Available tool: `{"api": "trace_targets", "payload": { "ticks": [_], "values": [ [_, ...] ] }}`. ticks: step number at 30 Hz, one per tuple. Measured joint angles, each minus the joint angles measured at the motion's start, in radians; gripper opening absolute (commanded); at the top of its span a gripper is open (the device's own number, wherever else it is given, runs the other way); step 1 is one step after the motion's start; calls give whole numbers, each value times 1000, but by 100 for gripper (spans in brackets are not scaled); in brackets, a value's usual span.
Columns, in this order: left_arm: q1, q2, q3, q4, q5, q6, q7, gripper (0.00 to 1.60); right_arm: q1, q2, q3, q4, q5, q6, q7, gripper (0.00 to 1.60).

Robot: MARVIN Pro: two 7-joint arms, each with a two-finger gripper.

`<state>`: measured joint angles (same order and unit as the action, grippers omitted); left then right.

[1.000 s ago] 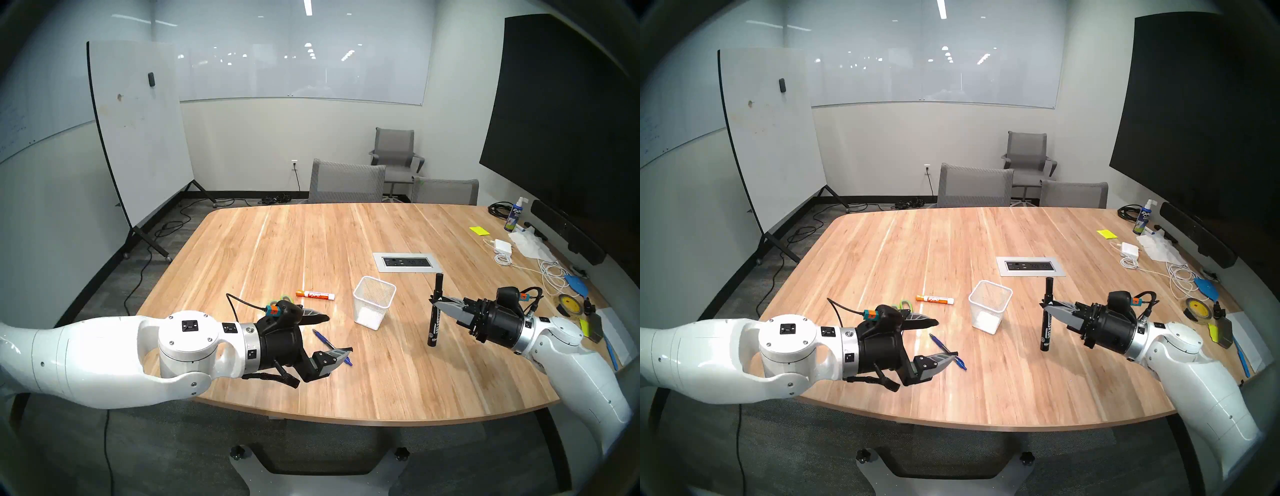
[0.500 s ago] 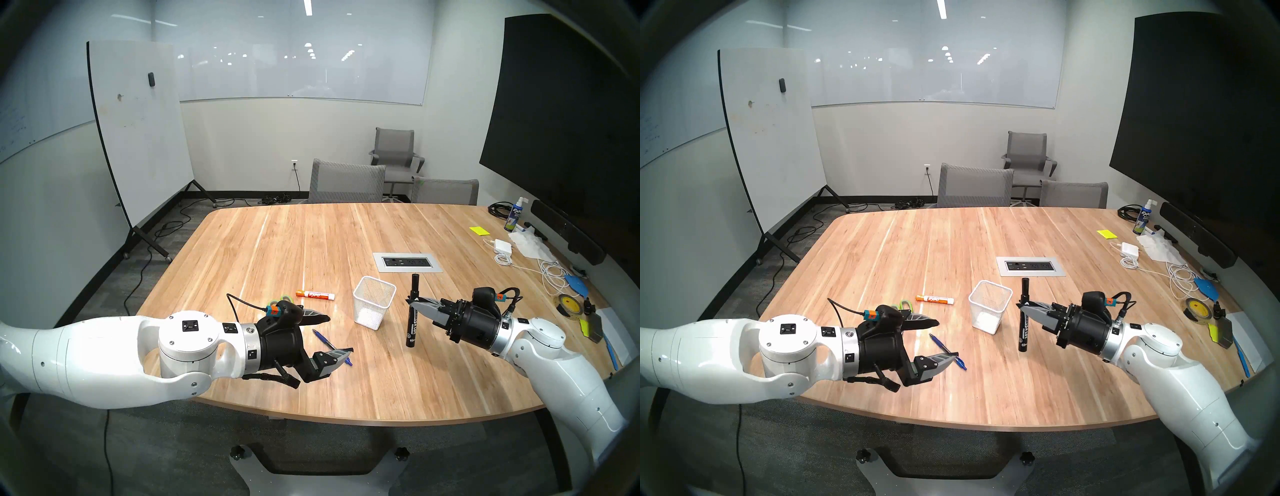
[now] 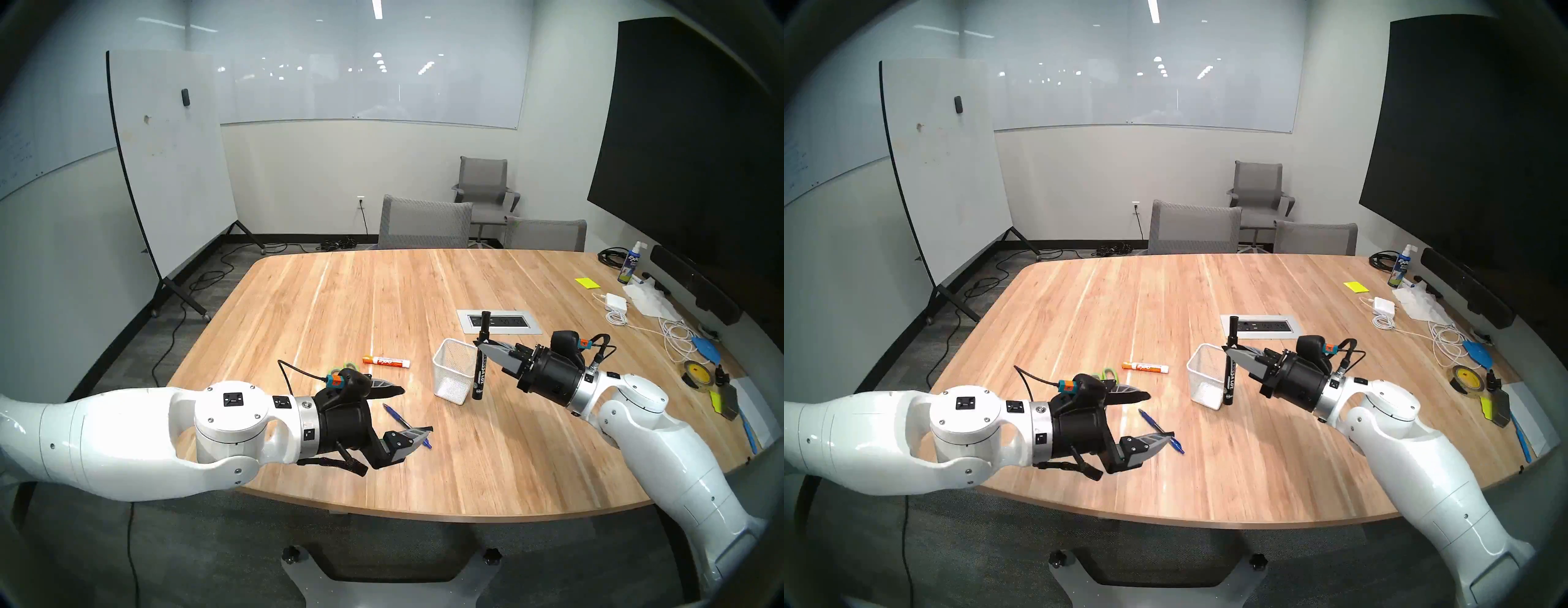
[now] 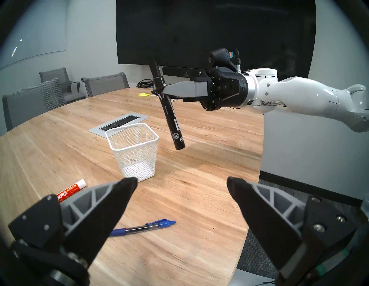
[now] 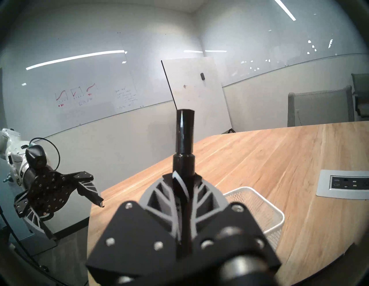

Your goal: Place the pen, the marker, and the scissors into the pen holder

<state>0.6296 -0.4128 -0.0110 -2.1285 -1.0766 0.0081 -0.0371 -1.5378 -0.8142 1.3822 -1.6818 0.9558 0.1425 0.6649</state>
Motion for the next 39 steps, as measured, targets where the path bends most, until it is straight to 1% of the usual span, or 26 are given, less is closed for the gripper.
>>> {"api": "trace_targets", "payload": {
  "ticks": [7, 14, 20, 28, 34, 39],
  "values": [
    [0, 0, 0, 0, 0, 0, 0, 160, 63, -49, -12, 42, -31, 48, -54, 0],
    [0, 0, 0, 0, -1, 0, 0, 160, 120, -81, -13, 86, -49, 93, -70, 0],
    [0, -1, 0, 0, -1, 0, 0, 160, 177, -97, -29, 133, -47, 139, -53, 0],
    [0, -1, 1, 0, 0, 0, 1, 160, 220, -103, -39, 156, -42, 175, -20, 0],
    [0, -1, 1, 0, 0, 0, 1, 160, 240, -106, -35, 155, -38, 192, -7, 0],
    [0, -1, 1, 0, 0, 0, 1, 160, 251, -115, -29, 155, -41, 182, -6, 0]
  ]
}}
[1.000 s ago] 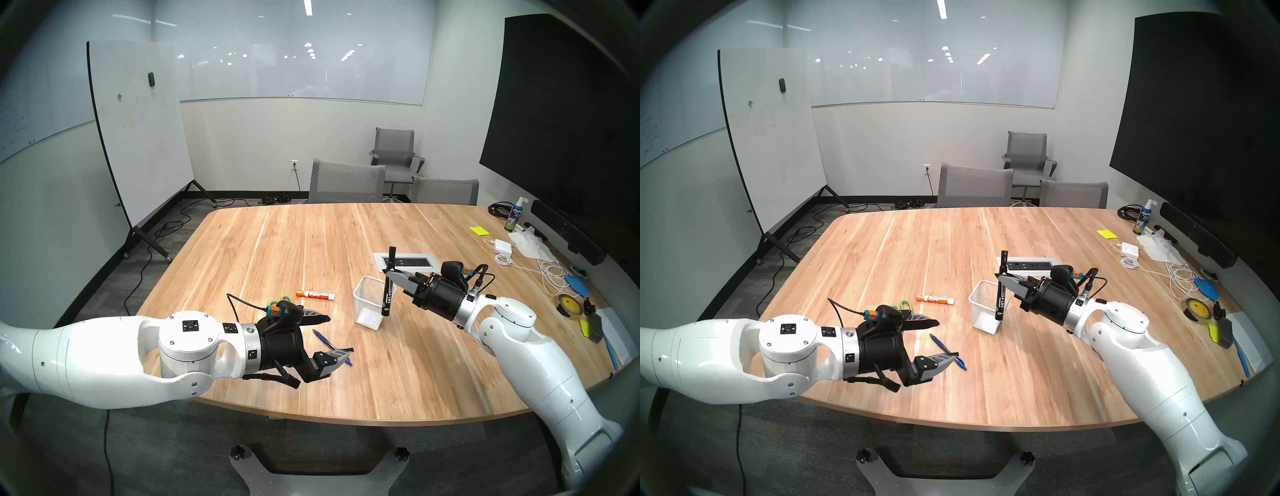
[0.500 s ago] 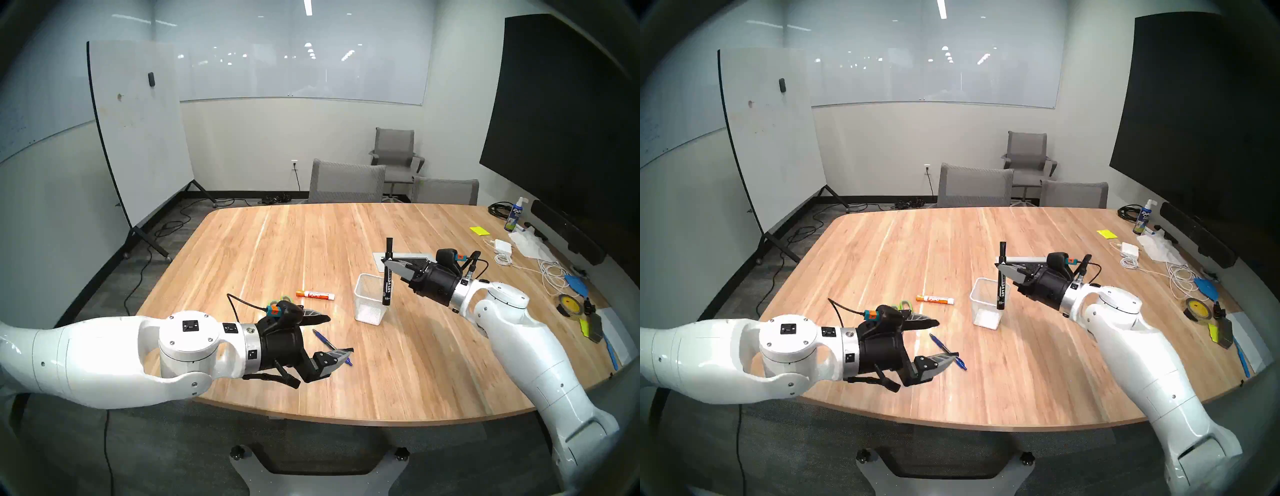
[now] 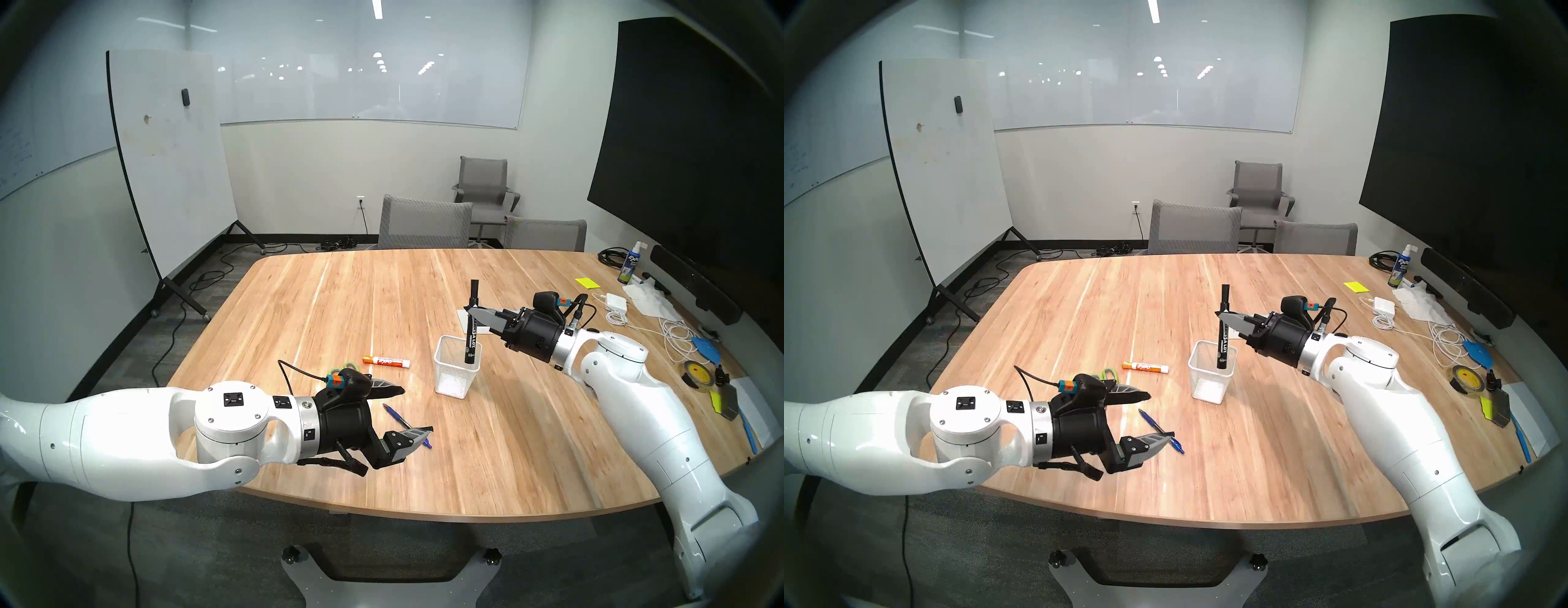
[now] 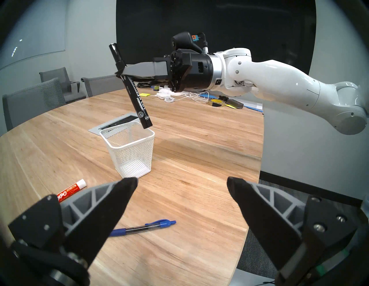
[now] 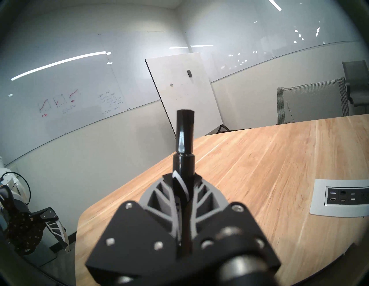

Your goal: Place the pen, the marker, and the scissors into the pen holder

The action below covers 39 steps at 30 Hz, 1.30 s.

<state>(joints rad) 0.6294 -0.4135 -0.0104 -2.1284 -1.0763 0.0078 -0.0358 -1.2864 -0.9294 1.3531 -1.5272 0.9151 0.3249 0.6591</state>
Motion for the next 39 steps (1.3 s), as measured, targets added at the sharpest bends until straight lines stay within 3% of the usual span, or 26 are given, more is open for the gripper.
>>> {"api": "trace_targets", "payload": {
  "ticks": [15, 39],
  "values": [
    [0, 0, 0, 0, 1, 0, 1, 160, 2, -45, 0, 39, -11, -106, 35, 0],
    [0, 0, 0, 0, 1, -1, 1, 160, -40, -117, -39, 76, -203, -385, -36, 0]
  ]
}}
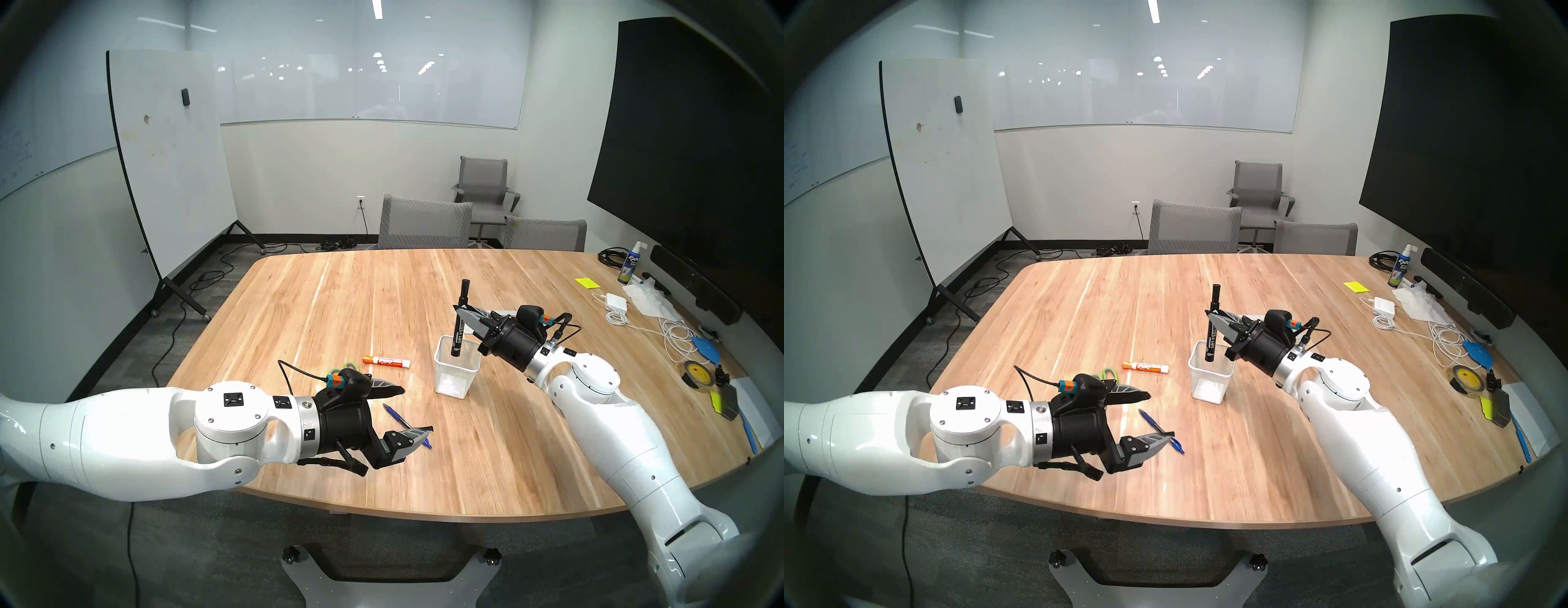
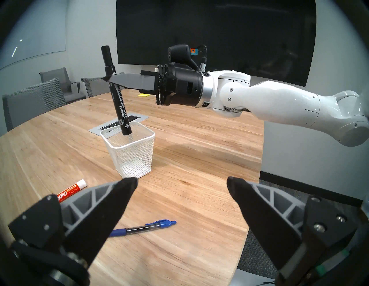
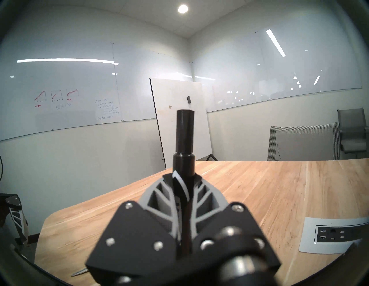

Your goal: Place the pen, the marker, and the scissors into the pen holder

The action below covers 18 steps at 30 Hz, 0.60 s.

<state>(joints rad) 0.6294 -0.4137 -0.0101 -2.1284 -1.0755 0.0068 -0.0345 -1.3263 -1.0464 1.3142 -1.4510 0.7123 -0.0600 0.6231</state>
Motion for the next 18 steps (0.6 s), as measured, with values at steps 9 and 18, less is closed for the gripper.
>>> {"api": "trace_targets", "payload": {
  "ticks": [9, 18],
  "values": [
    [0, 0, 0, 0, 0, 0, 0, 160, -54, 2, 3, -41, -60, -56, -26, 0],
    [0, 0, 0, 0, 0, 0, 0, 160, -91, 8, 6, -53, -108, -102, -40, 0]
  ]
}}
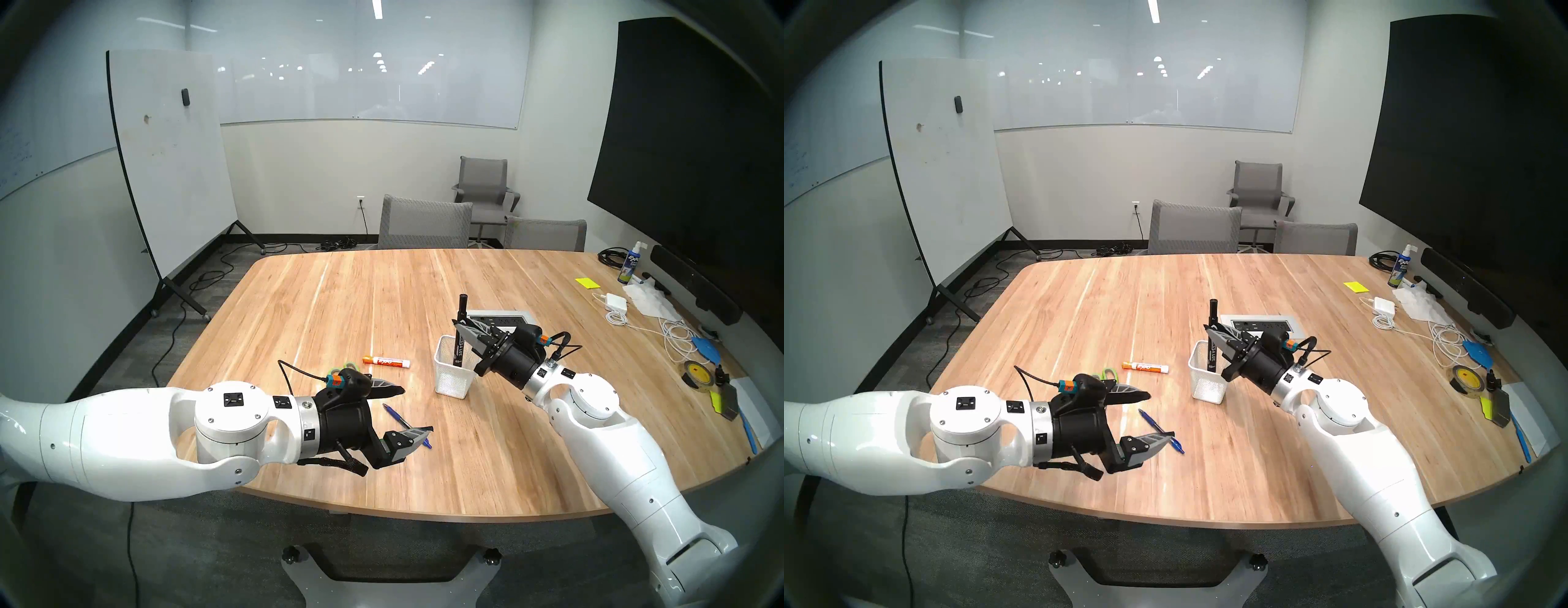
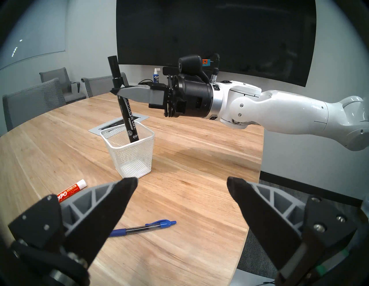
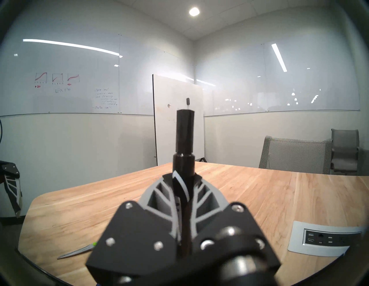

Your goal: Place the pen, the marker, and the scissors into the pen holder

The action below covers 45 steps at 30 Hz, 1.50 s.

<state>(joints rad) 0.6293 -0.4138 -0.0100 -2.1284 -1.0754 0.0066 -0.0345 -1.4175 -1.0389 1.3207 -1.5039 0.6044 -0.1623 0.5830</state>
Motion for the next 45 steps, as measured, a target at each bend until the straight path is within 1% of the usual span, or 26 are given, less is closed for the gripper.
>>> {"api": "trace_targets", "payload": {
  "ticks": [14, 22, 29, 37, 45],
  "values": [
    [0, 0, 0, 0, 0, 0, 0, 160, -28, -16, 2, -1, -59, -72, -16, 0],
    [0, 0, 0, 0, 0, 0, 0, 160, -32, -24, 1, -2, -95, -77, -37, 0],
    [0, 0, 0, 0, 0, 0, 0, 160, -32, -32, -3, -5, -132, -70, -69, 0],
    [0, 0, 0, 0, 0, 0, 0, 160, -32, -36, -13, -14, -171, -24, -99, 0],
    [0, 0, 0, 0, 0, 0, 0, 160, -32, -38, -14, -25, -194, 9, -115, 0]
  ]
}}
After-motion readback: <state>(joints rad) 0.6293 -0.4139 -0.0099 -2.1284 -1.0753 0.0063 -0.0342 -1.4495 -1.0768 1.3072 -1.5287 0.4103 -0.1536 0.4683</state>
